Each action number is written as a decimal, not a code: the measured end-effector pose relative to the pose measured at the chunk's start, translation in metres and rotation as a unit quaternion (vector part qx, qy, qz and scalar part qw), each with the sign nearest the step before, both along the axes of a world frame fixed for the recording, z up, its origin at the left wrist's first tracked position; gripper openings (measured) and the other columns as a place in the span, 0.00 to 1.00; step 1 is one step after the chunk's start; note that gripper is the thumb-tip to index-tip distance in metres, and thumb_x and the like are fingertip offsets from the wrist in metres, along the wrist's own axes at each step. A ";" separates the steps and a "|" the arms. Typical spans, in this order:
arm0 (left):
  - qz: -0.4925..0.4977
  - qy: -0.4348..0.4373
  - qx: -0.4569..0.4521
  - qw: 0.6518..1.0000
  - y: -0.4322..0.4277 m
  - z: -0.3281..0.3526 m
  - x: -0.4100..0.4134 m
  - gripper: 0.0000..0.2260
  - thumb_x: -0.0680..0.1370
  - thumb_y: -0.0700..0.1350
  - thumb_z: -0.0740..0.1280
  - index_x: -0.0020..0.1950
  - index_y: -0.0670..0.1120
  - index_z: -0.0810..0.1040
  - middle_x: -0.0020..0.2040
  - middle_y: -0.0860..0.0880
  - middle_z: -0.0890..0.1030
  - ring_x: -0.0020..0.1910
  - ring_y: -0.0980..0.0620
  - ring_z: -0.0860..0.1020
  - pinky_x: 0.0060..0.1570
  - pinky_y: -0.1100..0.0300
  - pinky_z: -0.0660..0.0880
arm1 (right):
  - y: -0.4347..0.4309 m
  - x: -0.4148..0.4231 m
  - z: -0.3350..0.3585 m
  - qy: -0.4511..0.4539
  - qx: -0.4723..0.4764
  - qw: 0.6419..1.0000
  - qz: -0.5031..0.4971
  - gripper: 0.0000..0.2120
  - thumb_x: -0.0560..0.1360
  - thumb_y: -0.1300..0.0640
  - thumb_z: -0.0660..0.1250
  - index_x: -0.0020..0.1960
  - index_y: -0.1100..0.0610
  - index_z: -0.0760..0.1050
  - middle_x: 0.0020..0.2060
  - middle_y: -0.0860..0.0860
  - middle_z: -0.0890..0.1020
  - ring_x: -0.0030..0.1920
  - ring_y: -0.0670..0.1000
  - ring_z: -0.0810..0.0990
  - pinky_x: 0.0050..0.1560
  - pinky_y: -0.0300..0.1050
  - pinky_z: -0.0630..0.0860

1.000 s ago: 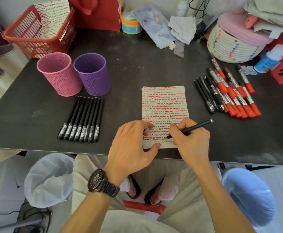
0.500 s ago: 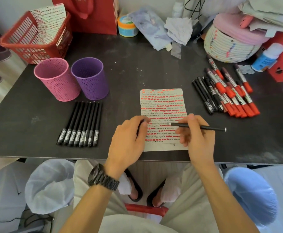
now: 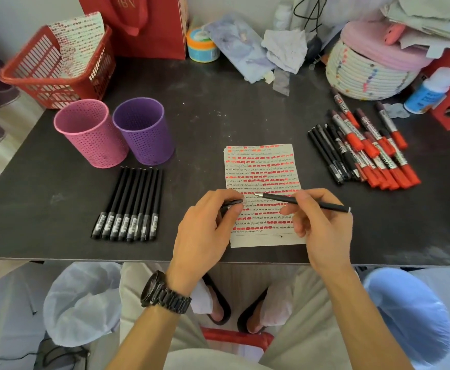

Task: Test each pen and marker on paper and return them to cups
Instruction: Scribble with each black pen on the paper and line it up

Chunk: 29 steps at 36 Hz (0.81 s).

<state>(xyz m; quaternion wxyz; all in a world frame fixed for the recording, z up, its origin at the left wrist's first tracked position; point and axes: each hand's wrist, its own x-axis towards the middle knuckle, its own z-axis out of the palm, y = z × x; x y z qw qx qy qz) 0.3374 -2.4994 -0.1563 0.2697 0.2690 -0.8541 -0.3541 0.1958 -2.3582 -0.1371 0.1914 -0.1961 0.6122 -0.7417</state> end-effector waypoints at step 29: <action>-0.016 -0.009 -0.009 1.000 0.000 0.003 0.001 0.10 0.80 0.60 0.62 0.59 0.64 0.78 0.55 0.67 0.76 0.40 0.58 0.77 0.38 0.72 0.69 | 0.003 0.005 0.007 0.060 0.068 0.994 0.068 0.03 0.75 0.57 0.72 0.46 0.56 0.84 0.35 0.52 0.86 0.31 0.43 0.81 0.32 0.32 0.73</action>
